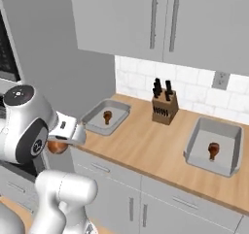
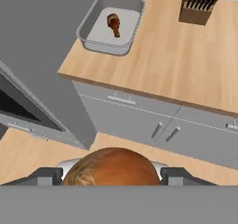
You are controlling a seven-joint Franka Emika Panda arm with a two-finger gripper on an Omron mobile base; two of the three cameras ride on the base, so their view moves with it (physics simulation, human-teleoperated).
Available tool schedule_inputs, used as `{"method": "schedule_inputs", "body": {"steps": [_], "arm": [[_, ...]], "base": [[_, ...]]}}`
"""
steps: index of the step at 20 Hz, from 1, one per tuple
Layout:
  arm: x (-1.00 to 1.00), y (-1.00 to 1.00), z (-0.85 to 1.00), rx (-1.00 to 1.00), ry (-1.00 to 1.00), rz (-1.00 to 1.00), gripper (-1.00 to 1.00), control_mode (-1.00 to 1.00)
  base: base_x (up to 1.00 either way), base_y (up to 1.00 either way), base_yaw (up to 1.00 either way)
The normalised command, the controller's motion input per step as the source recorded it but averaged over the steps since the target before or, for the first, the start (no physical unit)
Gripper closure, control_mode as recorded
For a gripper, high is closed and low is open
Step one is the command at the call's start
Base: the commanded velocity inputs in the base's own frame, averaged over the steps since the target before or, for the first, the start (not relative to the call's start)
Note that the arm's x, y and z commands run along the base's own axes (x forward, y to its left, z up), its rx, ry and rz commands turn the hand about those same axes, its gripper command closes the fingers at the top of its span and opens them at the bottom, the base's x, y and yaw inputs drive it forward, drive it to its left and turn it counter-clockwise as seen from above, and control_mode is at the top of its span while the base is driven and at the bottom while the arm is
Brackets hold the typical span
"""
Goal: Place one onion and one chicken drumstick in each tupperware on the nearby counter, to pack two identical lunches.
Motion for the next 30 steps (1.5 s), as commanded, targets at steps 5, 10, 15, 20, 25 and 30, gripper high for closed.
{"method": "schedule_inputs", "body": {"steps": [5, 10, 15, 20, 25, 30], "arm": [[0.0, 0.0, 0.0, 0.0, 0.0, 0.0, 1.0, 1.0], [0.0, 0.0, 0.0, 0.0, 0.0, 0.0, 1.0, 1.0], [0.65, 0.09, 0.0, 0.0, 0.01, 0.04, 1.0, -1.0], [1.0, 0.02, -0.23, 0.0, 0.05, 0.19, 1.0, -1.0], [1.0, 0.15, -0.53, -0.03, 0.0, 0.21, 1.0, -1.0], [1.0, 0.18, -0.47, -0.13, 0.0, 0.04, 1.0, -1.0]], "base": [[0.77, -0.05, -0.02], [0.15, 0.03, 0.0], [0.04, 0.0, 0.0], [0.0, 0.0, 0.0], [0.0, 0.0, 0.0], [0.0, 0.0, 0.0]]}}
